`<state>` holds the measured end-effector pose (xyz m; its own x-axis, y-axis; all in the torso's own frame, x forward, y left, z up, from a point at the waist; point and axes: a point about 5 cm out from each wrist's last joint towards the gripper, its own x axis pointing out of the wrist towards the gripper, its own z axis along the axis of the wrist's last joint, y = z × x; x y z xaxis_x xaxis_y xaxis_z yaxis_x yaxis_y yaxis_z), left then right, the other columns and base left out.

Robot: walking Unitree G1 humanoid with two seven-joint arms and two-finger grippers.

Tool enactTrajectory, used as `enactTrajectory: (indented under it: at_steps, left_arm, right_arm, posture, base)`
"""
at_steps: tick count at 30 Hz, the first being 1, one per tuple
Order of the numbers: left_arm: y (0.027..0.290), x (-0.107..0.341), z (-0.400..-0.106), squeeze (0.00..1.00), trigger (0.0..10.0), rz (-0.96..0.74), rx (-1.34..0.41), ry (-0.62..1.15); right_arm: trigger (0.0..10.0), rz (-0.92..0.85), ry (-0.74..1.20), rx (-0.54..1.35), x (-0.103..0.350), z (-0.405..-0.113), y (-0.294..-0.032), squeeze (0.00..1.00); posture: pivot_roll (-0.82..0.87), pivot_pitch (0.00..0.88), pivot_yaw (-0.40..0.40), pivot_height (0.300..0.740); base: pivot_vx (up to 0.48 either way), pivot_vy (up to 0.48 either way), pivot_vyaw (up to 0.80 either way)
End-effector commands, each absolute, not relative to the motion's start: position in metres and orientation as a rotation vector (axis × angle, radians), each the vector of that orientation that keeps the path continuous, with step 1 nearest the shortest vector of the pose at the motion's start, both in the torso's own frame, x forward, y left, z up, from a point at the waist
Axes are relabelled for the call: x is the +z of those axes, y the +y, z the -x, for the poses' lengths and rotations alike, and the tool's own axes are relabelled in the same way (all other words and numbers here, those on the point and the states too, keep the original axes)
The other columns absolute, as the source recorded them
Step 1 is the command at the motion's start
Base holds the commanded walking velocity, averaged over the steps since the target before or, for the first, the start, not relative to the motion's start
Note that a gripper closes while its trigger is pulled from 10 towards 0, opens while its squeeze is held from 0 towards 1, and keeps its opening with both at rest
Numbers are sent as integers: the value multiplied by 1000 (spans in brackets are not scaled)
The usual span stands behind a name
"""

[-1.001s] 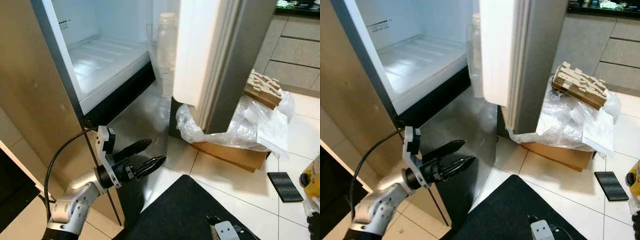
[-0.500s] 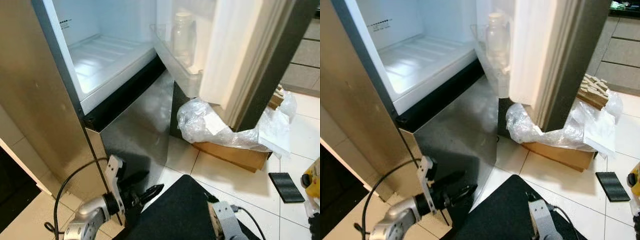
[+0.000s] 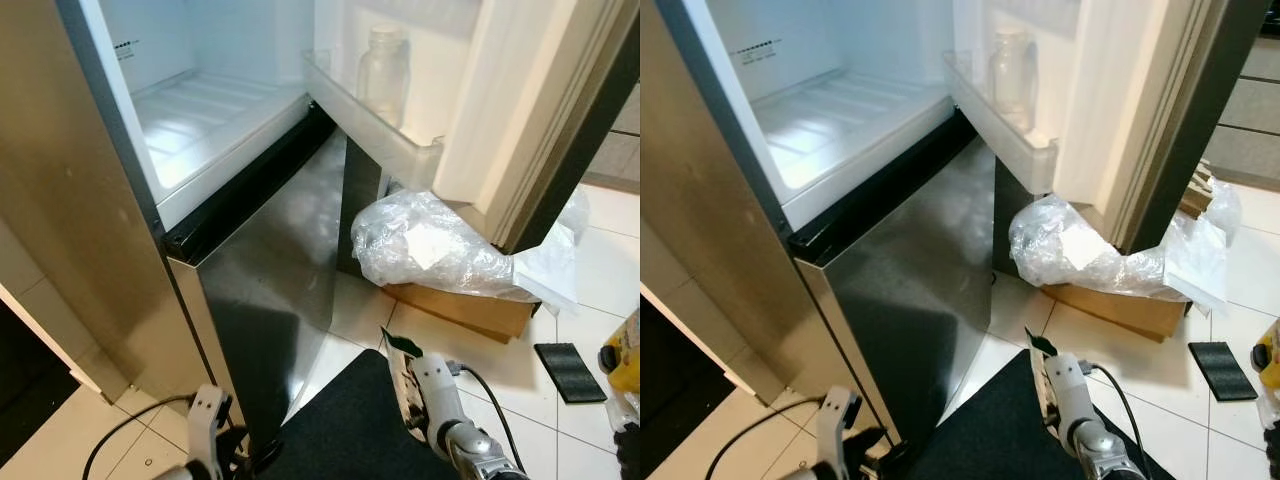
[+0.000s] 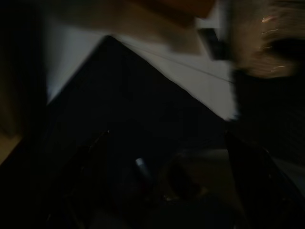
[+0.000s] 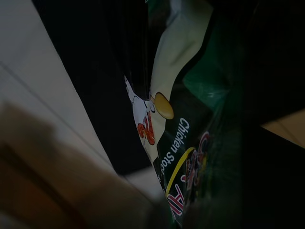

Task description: Restocking fridge

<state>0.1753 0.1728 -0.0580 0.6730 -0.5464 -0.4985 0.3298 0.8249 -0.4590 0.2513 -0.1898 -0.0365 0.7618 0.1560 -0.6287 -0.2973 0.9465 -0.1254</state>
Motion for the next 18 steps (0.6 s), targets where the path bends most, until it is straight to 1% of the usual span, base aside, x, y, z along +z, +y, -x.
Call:
enactTrajectory:
  at_steps: [1,5,7,8,10,12,14,15,17,18]
  left_arm:
    - [179,-64,-169,0,10000,351,-432,690]
    - [183,-70,-162,0,10000,352,-374,713]
    - [188,-75,-156,0,10000,360,-309,735]
    - [188,-75,-156,0,10000,360,-309,735]
    - [192,-80,-149,0,10000,376,-234,757]
    - [194,-83,-145,0,10000,374,-197,772]
    - [196,-86,-140,0,10000,385,-154,788]
    - [196,-86,-140,0,10000,385,-154,788]
    - [198,-90,-133,0,10000,383,-120,815]
    - [198,-90,-133,0,10000,383,-120,815]
  right_arm:
    - [10000,234,584,327,-26,-263,-180,0]
    - [10000,230,536,400,-18,-270,-173,0]
    - [10000,209,470,471,-7,-280,-165,0]
    - [10000,209,470,471,-7,-280,-165,0]
    - [10000,190,386,572,9,-291,-154,0]
    - [10000,182,328,637,20,-297,-147,0]
    - [10000,207,261,712,34,-305,-139,0]
    - [10000,207,261,712,34,-305,-139,0]
    - [10000,231,183,769,50,-313,-132,0]
    - [10000,231,183,769,50,-313,-132,0]
  posture:
    - [50,0,16,740]
    - [50,0,16,740]
    - [43,0,12,740]
    - [43,0,12,740]
    - [43,0,13,740]
    - [41,0,14,740]
    - [42,0,13,740]
    - [42,0,13,740]
    - [43,0,12,740]
    - [43,0,12,740]
  base:
    - [0,0,0]
    - [0,0,0]
    - [0,0,0]
    - [0,0,0]
    - [0,0,0]
    - [0,0,0]
    - [0,0,0]
    - [0,0,0]
    - [0,0,0]
    - [0,0,0]
